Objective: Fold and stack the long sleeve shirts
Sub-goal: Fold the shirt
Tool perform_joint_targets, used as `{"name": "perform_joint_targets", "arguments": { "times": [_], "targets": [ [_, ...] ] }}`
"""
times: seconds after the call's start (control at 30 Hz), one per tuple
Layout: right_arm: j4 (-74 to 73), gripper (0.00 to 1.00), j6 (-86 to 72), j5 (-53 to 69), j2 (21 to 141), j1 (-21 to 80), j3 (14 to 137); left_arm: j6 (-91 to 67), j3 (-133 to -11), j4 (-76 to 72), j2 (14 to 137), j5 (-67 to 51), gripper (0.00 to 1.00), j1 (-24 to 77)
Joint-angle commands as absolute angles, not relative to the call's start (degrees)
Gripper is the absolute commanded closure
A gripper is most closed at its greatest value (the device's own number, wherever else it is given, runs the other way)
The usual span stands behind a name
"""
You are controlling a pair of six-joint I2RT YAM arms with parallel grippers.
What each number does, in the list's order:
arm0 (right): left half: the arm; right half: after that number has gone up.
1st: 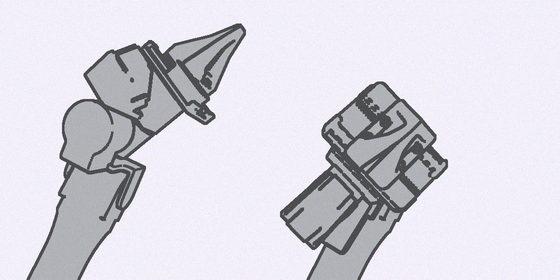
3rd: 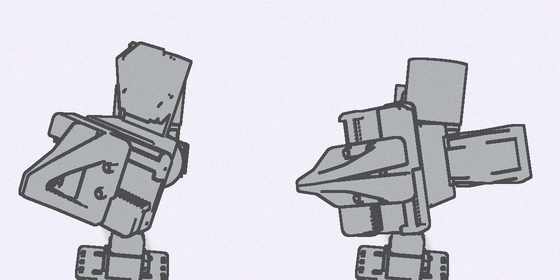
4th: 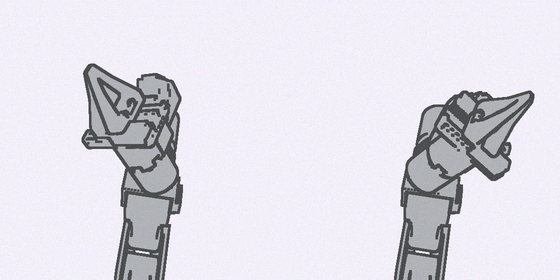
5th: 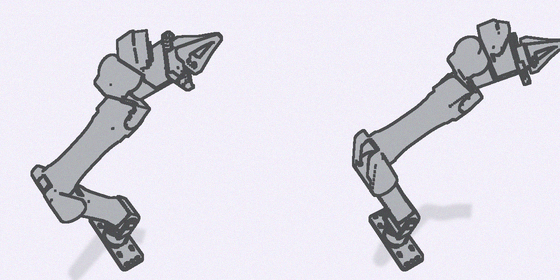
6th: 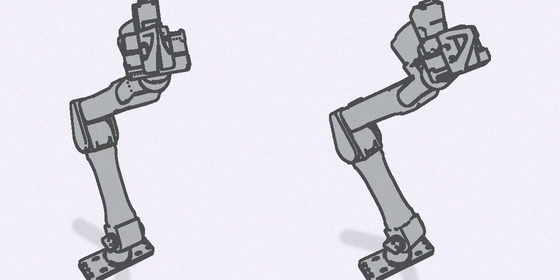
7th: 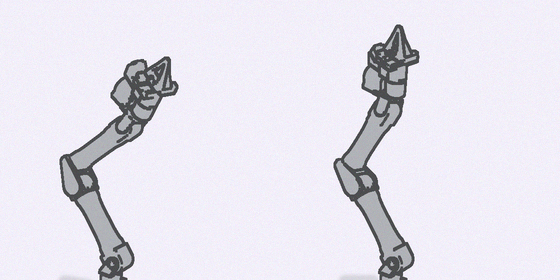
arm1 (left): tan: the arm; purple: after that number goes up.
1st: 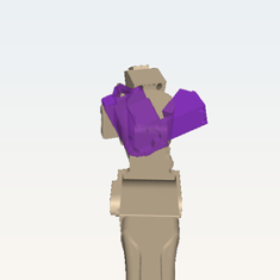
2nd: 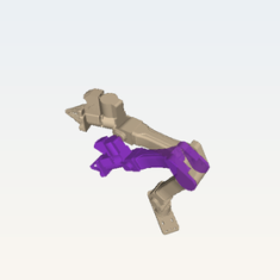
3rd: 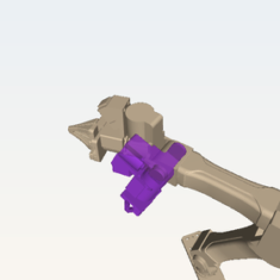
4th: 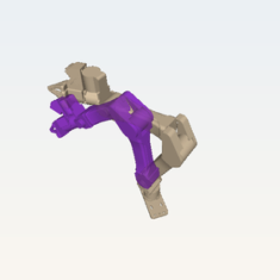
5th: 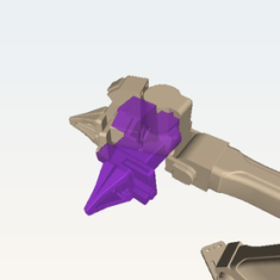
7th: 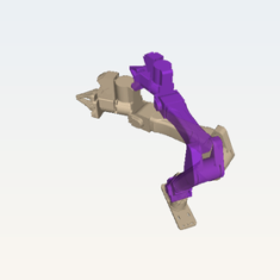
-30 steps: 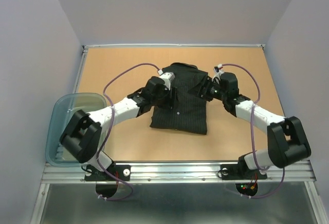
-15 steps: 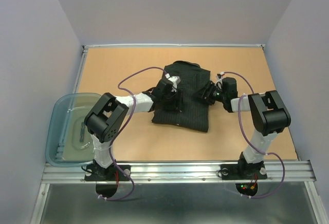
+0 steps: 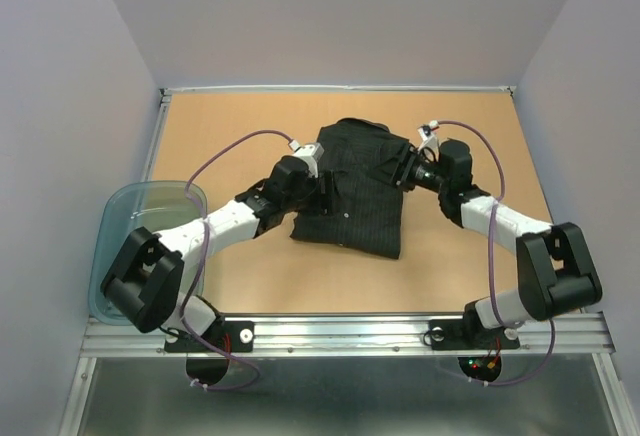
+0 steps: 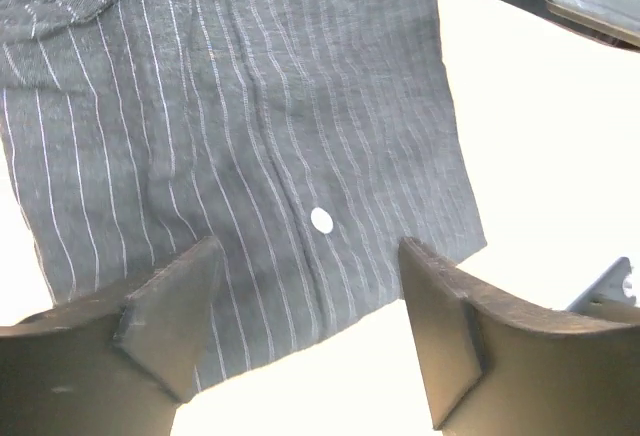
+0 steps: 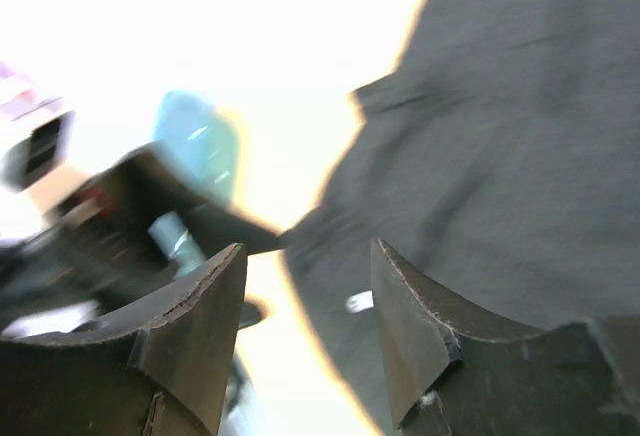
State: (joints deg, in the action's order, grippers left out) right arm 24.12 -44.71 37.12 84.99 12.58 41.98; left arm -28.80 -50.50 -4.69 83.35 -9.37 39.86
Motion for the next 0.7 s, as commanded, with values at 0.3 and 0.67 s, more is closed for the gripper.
{"name": "perform_joint_targets", "arguments": {
  "times": [0.3,0.67],
  "targets": [
    [40.4,0.43,-58.4,34.0,85.5,30.5,28.5,-34.9,-43.3,-10.1,86.7,-5.9,0.41,39.3],
    [49.2,0.53,-61.1,26.0,93.0,25.2,12.4,-38.6,-38.1,-13.6,92.5,-5.2,0.50,36.9]
  ]
}}
